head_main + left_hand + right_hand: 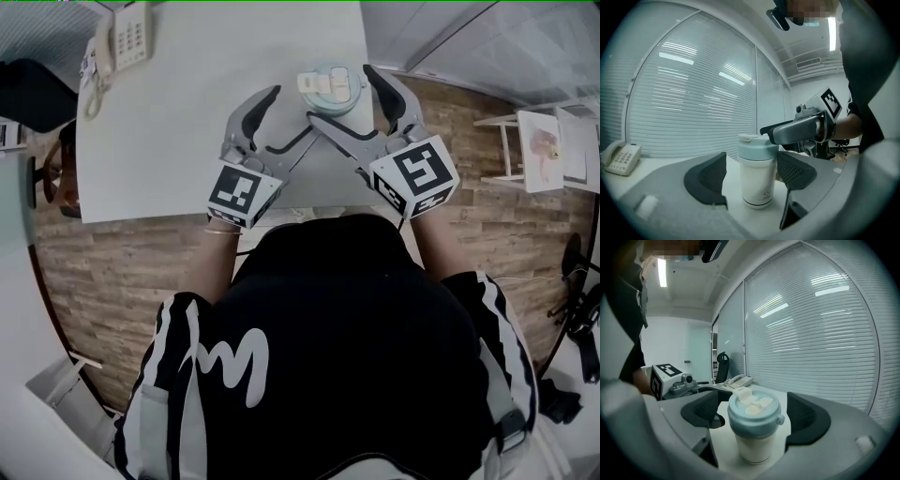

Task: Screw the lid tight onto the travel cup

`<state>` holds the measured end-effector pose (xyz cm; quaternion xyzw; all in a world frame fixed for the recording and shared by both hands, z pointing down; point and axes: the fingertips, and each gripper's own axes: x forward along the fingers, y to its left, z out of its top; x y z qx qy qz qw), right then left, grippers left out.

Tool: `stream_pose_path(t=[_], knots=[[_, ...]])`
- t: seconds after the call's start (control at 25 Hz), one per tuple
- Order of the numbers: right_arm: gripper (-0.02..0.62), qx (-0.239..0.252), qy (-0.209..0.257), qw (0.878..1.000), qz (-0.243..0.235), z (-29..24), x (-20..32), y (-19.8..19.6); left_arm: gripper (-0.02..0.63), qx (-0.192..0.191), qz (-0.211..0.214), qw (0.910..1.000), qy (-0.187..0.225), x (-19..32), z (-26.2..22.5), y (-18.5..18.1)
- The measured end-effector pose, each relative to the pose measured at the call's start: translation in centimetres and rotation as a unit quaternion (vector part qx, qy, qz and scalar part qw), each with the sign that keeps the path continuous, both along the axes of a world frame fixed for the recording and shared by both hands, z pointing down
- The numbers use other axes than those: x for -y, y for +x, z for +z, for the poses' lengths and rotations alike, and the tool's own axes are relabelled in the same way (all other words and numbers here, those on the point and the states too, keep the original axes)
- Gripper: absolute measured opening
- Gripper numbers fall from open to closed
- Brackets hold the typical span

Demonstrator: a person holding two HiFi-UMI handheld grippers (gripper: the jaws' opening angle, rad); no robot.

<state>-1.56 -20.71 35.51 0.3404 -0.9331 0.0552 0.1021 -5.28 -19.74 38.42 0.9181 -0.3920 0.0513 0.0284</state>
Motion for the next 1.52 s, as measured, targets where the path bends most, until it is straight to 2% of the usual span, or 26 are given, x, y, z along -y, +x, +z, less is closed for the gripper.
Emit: stream_pose_path(t=[0.52,0.76,1.16,1.52], knots=[[0.445,0.025,0.025,0.999,0.04,-2.7,-1.0,1.8,0.342,-0.008,0.009,0.9998,0.017,-0.7,-2.4,-2.2],[0.445,0.019,0.033,0.999,0.033,-2.7,-2.2,1.7,0.342,-0.011,0.014,0.9996,0.022,-1.2,-3.5,-2.4],[0.443,0.034,0.038,0.998,0.032,-3.1,-3.5,2.2,0.341,-0.013,0.017,0.9992,0.033,-2.3,-4.5,-2.0],[0.44,0.057,0.043,0.997,0.009,-4.6,-5.2,3.1,0.341,-0.011,-0.011,0.9991,0.04,-4.4,-5.5,-0.4]])
